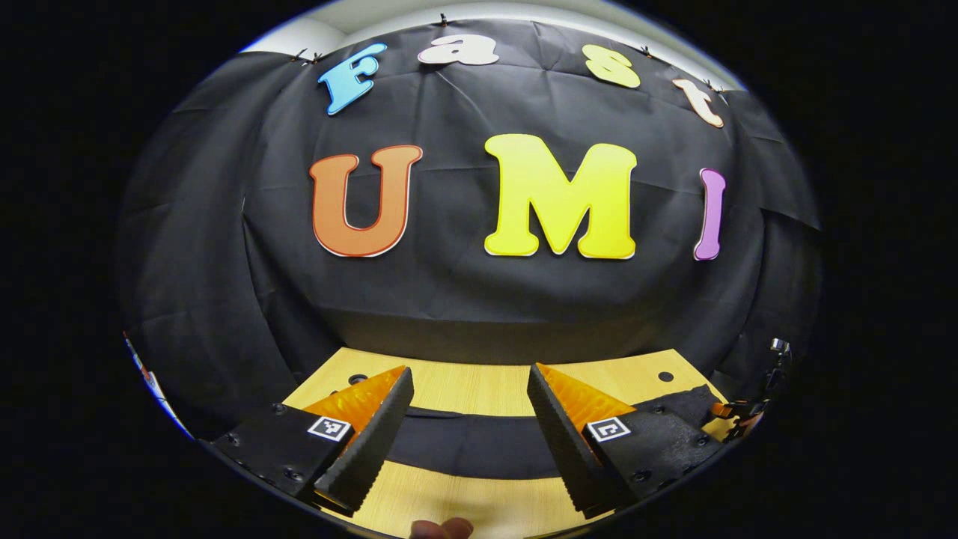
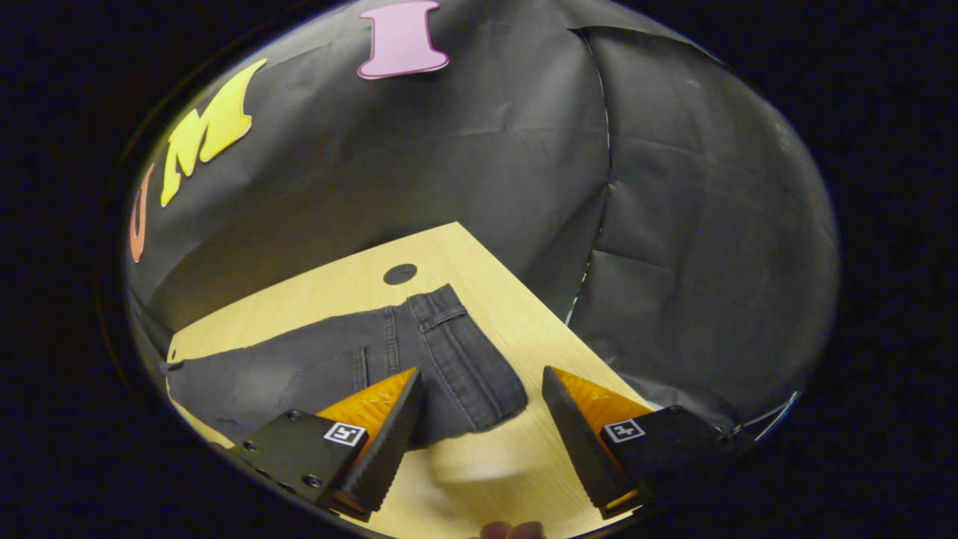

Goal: Grasp the waist and the cuffs of the jeans and fold them to make the two legs overlap; first hold the waist and fold one-third of the jeans toward the cuffs, then hold the cuffs and fold the remaining one-third in the same direction to finish folding.

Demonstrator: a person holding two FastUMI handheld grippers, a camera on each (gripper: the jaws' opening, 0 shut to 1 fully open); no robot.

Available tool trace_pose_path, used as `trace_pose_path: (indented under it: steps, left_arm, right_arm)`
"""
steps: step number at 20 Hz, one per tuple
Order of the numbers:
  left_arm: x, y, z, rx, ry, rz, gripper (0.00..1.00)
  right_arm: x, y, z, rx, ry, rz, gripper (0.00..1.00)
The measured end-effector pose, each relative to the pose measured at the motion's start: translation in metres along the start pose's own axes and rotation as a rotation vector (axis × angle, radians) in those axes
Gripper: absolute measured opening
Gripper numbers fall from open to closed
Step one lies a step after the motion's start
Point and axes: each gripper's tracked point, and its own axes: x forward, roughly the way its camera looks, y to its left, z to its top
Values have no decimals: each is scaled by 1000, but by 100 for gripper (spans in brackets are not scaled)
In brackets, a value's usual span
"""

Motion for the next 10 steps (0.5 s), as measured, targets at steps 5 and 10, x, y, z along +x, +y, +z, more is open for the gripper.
trace_pose_path:
  steps: [5, 10]
  left_arm:
    - [-1, 7, -4, -43, 26, 53, 98]
    - [-4, 15, -10, -86, 43, 82, 98]
  right_arm:
    - [22, 7, -19, 23, 60, 60, 89]
    - [21, 20, -21, 38, 83, 118, 61]
